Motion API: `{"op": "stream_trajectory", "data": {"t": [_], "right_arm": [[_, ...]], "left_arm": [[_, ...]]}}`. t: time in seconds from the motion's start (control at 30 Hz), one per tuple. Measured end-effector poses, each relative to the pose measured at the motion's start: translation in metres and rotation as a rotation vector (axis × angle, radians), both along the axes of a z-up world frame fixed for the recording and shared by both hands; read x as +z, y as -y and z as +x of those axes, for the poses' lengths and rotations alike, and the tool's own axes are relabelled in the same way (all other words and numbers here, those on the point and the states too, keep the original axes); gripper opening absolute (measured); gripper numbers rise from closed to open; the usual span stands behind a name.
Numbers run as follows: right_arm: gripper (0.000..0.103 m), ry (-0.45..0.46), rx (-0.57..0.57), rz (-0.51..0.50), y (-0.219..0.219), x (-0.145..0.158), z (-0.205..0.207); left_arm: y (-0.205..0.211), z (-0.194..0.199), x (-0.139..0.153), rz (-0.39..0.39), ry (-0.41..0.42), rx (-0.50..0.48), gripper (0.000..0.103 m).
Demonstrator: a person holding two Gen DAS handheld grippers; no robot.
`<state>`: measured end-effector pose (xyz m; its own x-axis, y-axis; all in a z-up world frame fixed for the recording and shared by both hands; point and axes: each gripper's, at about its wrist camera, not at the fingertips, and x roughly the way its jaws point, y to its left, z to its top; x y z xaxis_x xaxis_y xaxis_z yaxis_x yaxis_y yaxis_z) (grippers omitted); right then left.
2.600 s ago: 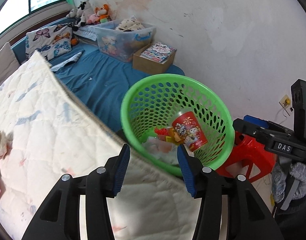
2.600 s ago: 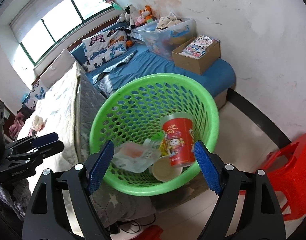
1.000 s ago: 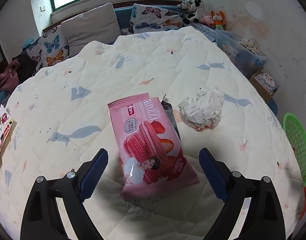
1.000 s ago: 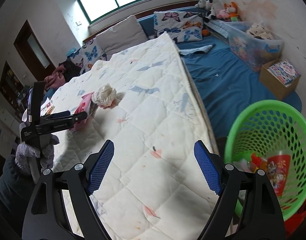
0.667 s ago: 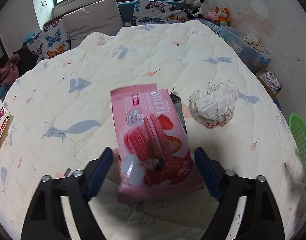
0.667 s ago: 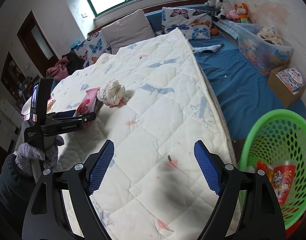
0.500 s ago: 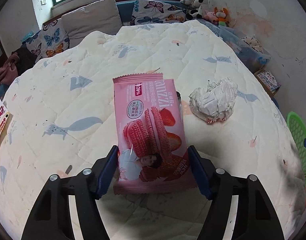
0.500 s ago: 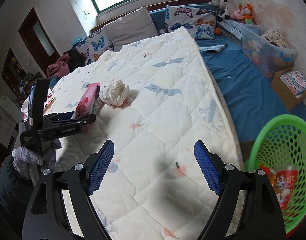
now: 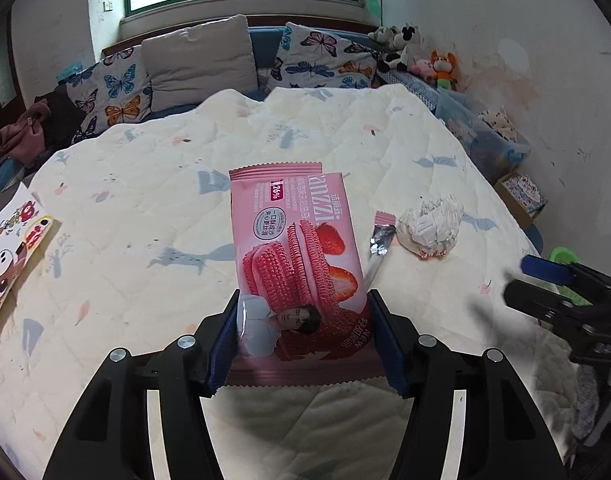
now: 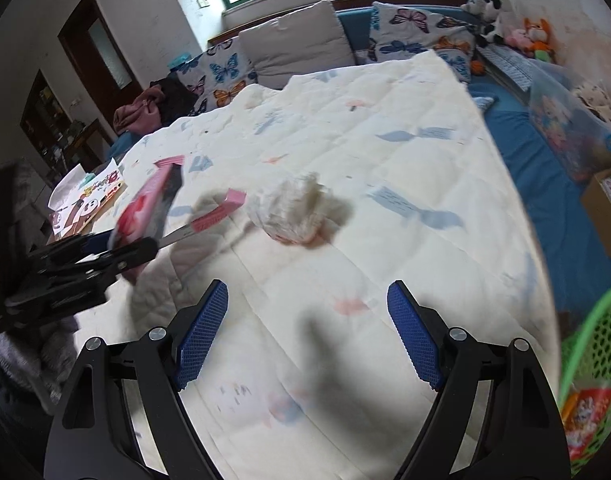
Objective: Collect trash
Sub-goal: 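Grasp the pink wafer packet with the left gripper while the right gripper grasps the white tissue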
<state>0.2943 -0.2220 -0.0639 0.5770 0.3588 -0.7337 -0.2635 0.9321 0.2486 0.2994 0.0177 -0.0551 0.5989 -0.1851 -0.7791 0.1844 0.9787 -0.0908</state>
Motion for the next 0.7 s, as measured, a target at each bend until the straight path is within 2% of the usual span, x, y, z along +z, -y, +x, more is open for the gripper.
{"op": "stream_trajectory", "data": {"t": [0.27, 0.53, 0.7], "right_arm": [[0.081, -0.009, 0.008, 0.003, -0.031, -0.007, 0.034], [0.080, -0.033, -0.021, -0.003, -0.042, -0.019, 0.064], [0.061, -0.043, -0.034, -0.008, -0.040, -0.025, 0.071]], "left_arm": [[-0.034, -0.009, 0.010, -0.026, 0.008, 0.037, 0.058], [-0.049, -0.014, 0.008, -0.049, -0.002, 0.052, 0.058], [-0.049, -0.015, 0.007, -0.051, -0.006, 0.048, 0.058]]}}
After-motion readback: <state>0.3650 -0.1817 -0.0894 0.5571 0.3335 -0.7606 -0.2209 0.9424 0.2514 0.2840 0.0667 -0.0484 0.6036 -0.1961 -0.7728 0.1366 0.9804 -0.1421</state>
